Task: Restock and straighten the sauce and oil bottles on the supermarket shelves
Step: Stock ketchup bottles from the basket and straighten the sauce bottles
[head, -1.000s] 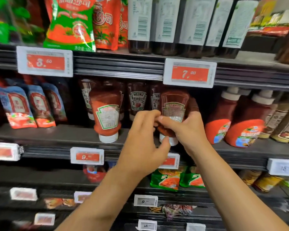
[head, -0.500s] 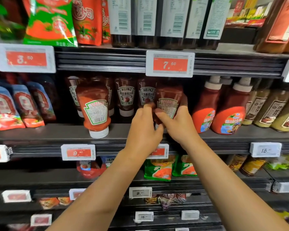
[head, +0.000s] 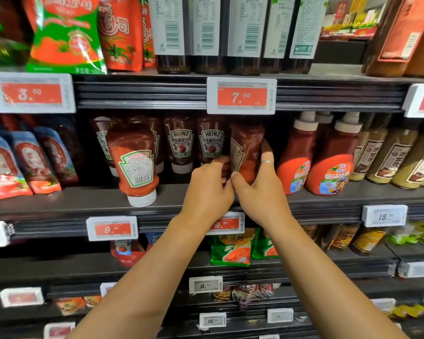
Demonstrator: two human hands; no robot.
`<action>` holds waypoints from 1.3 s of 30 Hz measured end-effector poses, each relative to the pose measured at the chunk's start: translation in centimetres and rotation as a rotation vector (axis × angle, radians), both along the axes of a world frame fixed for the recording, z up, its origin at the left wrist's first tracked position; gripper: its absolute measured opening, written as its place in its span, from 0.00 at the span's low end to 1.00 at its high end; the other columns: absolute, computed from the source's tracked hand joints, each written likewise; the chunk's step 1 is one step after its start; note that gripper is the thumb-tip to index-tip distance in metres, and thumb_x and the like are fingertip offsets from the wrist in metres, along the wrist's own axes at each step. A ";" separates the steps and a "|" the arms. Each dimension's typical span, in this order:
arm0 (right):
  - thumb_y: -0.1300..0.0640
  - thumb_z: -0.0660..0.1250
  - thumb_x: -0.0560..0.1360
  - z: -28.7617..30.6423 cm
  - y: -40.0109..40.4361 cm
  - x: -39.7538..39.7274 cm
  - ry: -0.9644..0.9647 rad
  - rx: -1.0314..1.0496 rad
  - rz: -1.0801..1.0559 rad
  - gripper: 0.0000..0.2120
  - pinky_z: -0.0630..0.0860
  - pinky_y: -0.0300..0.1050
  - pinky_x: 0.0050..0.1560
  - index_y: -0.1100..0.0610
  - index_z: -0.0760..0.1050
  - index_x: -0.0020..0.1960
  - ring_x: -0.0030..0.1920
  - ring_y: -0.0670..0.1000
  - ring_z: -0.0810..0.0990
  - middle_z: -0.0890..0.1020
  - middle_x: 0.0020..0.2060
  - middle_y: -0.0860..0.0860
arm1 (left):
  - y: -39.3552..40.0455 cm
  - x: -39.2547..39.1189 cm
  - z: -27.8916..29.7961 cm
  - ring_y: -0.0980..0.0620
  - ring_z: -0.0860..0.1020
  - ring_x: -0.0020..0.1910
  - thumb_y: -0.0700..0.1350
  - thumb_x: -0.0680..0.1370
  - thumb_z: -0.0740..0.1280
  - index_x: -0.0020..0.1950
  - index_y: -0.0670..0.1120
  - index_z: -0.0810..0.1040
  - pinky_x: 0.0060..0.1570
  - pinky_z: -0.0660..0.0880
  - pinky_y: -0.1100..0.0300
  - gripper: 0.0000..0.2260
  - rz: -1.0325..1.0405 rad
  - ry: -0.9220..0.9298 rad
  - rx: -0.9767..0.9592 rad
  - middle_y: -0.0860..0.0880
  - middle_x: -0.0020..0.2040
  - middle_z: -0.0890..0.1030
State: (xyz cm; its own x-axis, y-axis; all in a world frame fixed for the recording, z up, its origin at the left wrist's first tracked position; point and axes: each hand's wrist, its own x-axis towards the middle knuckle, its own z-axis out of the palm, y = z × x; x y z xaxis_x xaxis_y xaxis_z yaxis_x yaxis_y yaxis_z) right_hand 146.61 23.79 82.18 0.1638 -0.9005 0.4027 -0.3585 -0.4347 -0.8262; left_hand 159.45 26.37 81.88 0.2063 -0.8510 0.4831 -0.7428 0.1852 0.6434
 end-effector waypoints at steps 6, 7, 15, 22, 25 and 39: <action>0.54 0.64 0.80 0.6 0.3 0.1 0.041 0.041 -0.014 0.20 0.76 0.49 0.45 0.51 0.60 0.68 0.50 0.62 0.81 0.81 0.52 0.61 | -0.6 -0.2 0.5 0.49 0.81 0.46 0.49 0.75 0.71 0.56 0.47 0.78 0.43 0.81 0.52 0.12 -0.029 -0.042 0.083 0.47 0.46 0.81; 0.54 0.63 0.80 0.6 0.4 0.2 0.053 0.035 -0.019 0.21 0.78 0.51 0.48 0.51 0.59 0.69 0.51 0.61 0.81 0.81 0.53 0.61 | -0.7 -0.3 0.7 0.48 0.79 0.46 0.50 0.76 0.71 0.54 0.46 0.77 0.40 0.79 0.54 0.11 -0.012 -0.075 0.096 0.47 0.45 0.79; 0.54 0.65 0.80 0.7 1.0 -0.1 0.048 -0.021 -0.043 0.29 0.77 0.53 0.56 0.54 0.58 0.77 0.57 0.59 0.78 0.77 0.57 0.59 | -1.0 -0.7 1.2 0.49 0.79 0.40 0.51 0.77 0.72 0.58 0.45 0.77 0.37 0.76 0.59 0.14 -0.030 0.016 0.004 0.49 0.43 0.81; 0.50 0.69 0.76 1.6 -1.3 -0.1 0.072 0.045 -0.098 0.21 0.76 0.50 0.51 0.50 0.61 0.63 0.53 0.59 0.79 0.79 0.56 0.58 | -1.7 1.6 1.2 0.56 0.79 0.52 0.47 0.80 0.70 0.67 0.48 0.77 0.44 0.69 0.76 0.16 -0.138 0.017 0.134 0.53 0.54 0.83; 0.54 0.71 0.76 1.0 -1.7 0.4 0.014 -0.001 -0.084 0.36 0.77 0.53 0.59 0.53 0.55 0.78 0.58 0.58 0.79 0.79 0.61 0.57 | -1.7 1.7 0.9 0.52 0.78 0.60 0.46 0.80 0.69 0.71 0.48 0.75 0.55 0.72 0.65 0.19 -0.157 0.012 0.126 0.49 0.61 0.82; 0.63 0.72 0.74 0.2 -5.9 3.4 -0.144 0.058 -0.177 0.41 0.73 0.57 0.68 0.58 0.55 0.80 0.69 0.60 0.74 0.72 0.71 0.60 | -1.1 1.5 0.1 0.44 0.78 0.56 0.47 0.74 0.74 0.63 0.43 0.80 0.52 0.73 0.61 0.19 0.215 -0.043 -0.041 0.42 0.51 0.82</action>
